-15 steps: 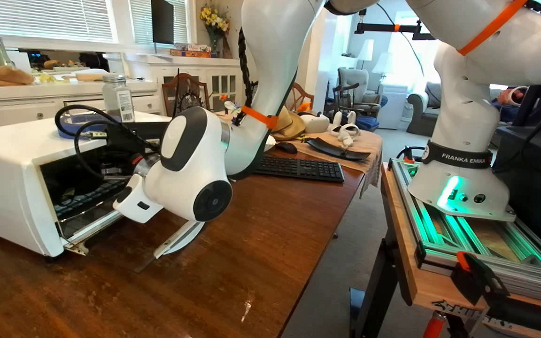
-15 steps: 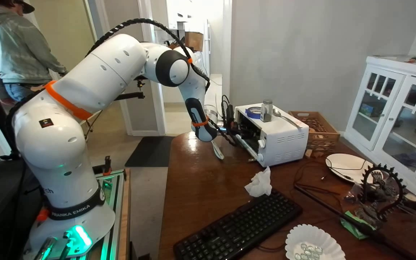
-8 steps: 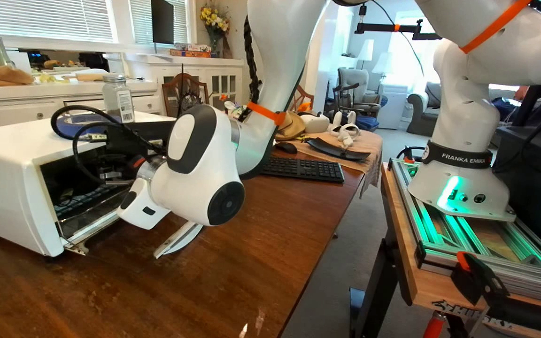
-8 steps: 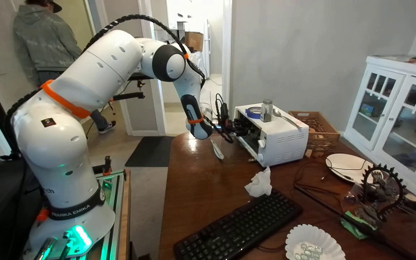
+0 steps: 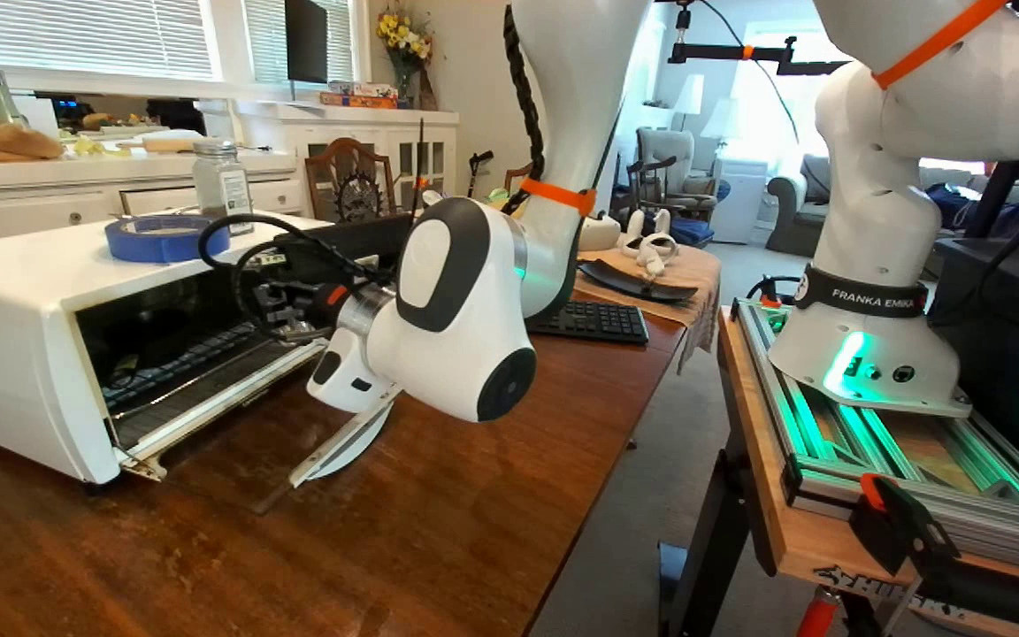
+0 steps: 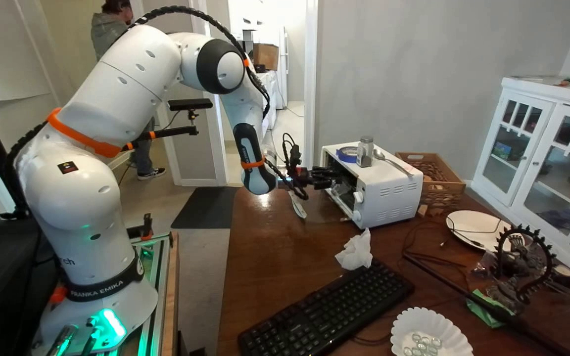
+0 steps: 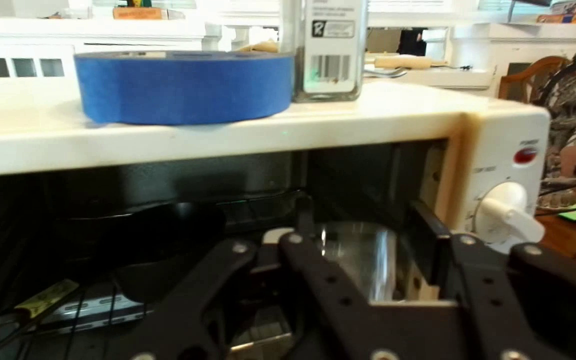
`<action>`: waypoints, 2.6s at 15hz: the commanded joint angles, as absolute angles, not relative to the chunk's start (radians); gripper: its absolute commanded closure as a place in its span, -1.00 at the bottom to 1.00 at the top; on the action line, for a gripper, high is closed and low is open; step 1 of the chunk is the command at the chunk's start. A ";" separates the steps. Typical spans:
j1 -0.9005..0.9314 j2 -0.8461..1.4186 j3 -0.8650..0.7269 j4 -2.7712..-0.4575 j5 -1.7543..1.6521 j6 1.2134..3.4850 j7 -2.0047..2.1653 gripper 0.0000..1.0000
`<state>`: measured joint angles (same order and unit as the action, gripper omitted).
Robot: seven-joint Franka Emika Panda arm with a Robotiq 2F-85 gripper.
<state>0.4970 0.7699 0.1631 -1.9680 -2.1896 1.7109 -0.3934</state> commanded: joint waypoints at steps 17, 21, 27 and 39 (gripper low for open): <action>0.329 0.532 0.344 -2.207 -2.036 2.019 -0.273 -1.00; 0.281 0.472 0.342 -2.170 -1.960 2.251 -0.315 -1.00; 0.181 0.476 0.254 -2.100 -1.766 2.639 -0.572 -1.00; 0.123 0.462 0.309 -2.136 -1.346 2.777 -1.322 -1.00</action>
